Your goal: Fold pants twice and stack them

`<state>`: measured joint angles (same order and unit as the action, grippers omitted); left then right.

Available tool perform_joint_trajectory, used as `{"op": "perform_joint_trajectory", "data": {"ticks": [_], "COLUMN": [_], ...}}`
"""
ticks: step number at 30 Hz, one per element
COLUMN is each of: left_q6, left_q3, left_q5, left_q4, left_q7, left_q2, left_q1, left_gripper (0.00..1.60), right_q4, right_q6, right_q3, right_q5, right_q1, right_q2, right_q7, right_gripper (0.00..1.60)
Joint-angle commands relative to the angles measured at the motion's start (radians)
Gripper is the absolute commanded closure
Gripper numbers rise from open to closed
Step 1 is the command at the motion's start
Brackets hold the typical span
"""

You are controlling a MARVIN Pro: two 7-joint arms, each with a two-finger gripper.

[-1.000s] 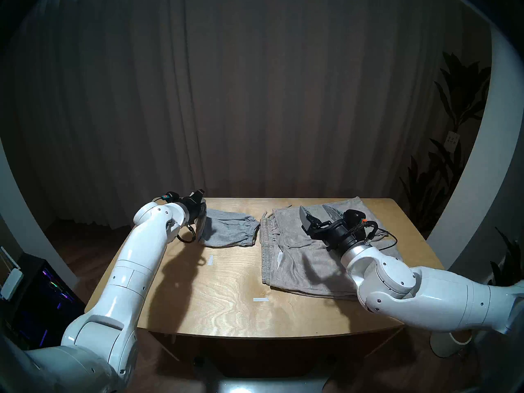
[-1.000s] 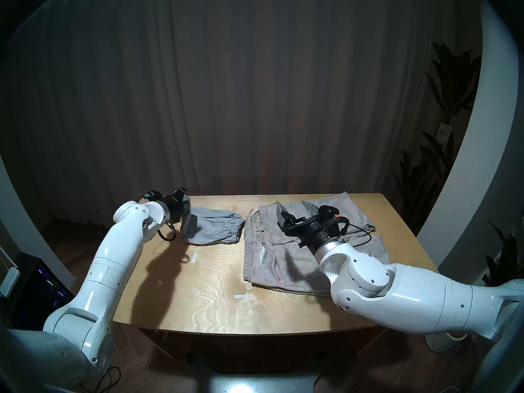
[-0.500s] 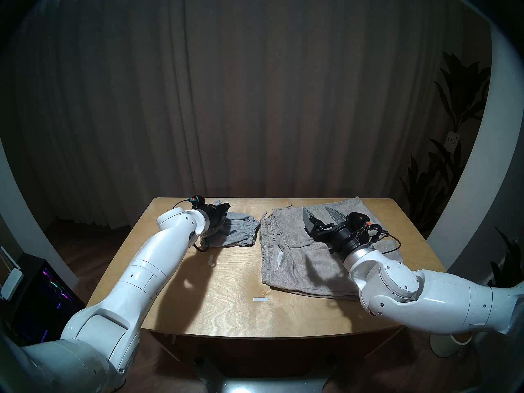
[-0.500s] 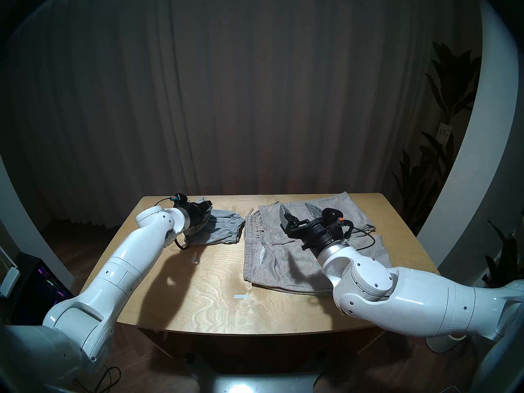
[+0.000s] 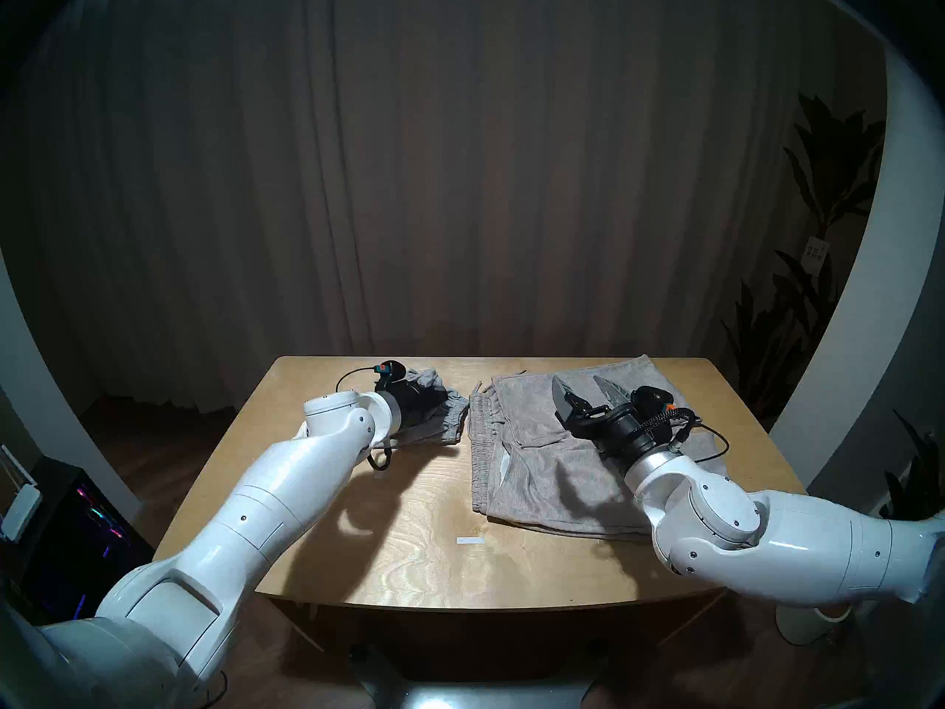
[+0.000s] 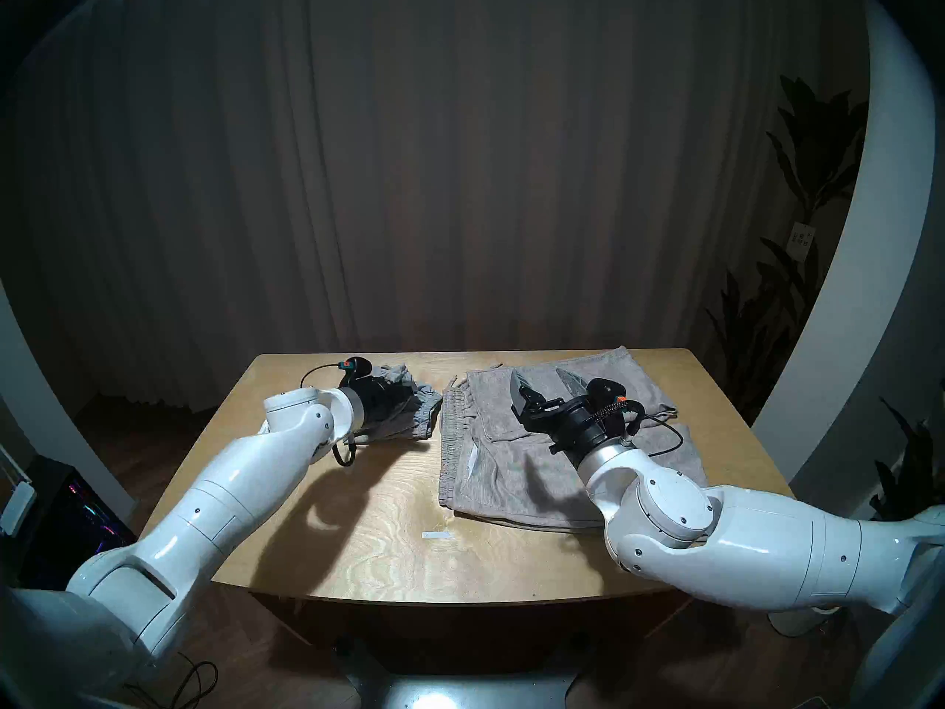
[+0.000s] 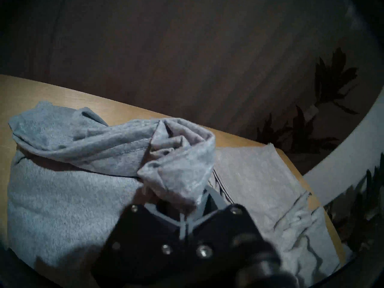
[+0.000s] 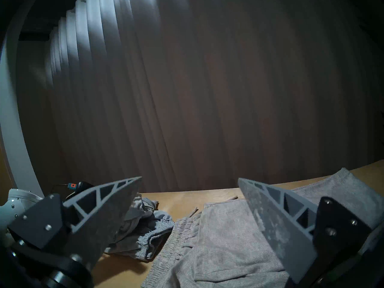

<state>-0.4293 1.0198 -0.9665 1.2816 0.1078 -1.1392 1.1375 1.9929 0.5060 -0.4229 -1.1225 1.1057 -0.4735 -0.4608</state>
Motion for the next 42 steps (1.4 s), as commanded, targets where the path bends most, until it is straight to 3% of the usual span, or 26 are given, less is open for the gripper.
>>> {"op": "perform_joint_trajectory", "data": {"ticks": [1, 2, 3, 4, 5, 14, 21, 35, 42], "left_q6": [0.033, 0.044, 0.047, 0.047, 0.062, 0.102, 0.137, 0.118, 0.112], "left_q3": [-0.042, -0.047, -0.051, -0.051, -0.051, -0.055, -0.043, -0.07, -0.086], "left_q5": [0.07, 0.081, 0.087, 0.087, 0.094, 0.104, 0.088, 0.089, 0.091], "left_q4": [0.07, 0.074, 0.071, 0.071, 0.059, 0.063, 0.05, 0.158, 0.144], "left_q7": [0.036, 0.034, 0.032, 0.032, 0.023, 0.021, 0.009, 0.047, 0.05], "left_q2": [0.074, 0.076, 0.076, 0.076, 0.065, 0.034, -0.023, 0.005, 0.003], "left_q1": [0.038, 0.042, 0.043, 0.043, 0.046, 0.044, 0.039, 0.077, 0.083], "left_gripper": [1.6, 1.34, 0.96, 0.96, 0.0, 0.0, 0.0, 0.0, 0.0], "right_q4": [0.006, 0.006, 0.005, 0.005, 0.004, 0.005, 0.005, 0.001, -0.003], "right_q6": [0.011, 0.011, 0.011, 0.011, 0.01, 0.008, 0.011, 0.015, 0.017], "right_q3": [-0.01, -0.01, -0.009, -0.009, -0.009, -0.009, -0.009, -0.012, -0.011], "right_q5": [-0.001, -0.002, -0.003, -0.003, -0.004, -0.003, -0.004, -0.02, -0.025], "right_q1": [-0.011, -0.012, -0.012, -0.012, -0.012, -0.011, -0.008, -0.01, -0.012], "right_q2": [-0.009, -0.009, -0.009, -0.009, -0.009, -0.008, -0.001, 0.009, 0.009], "right_q7": [0.014, 0.015, 0.018, 0.018, 0.021, 0.02, 0.022, 0.034, 0.039], "right_gripper": [0.0, 0.0, 0.0, 0.0, 0.0, 0.0, 0.0, 0.0, 0.0]}}
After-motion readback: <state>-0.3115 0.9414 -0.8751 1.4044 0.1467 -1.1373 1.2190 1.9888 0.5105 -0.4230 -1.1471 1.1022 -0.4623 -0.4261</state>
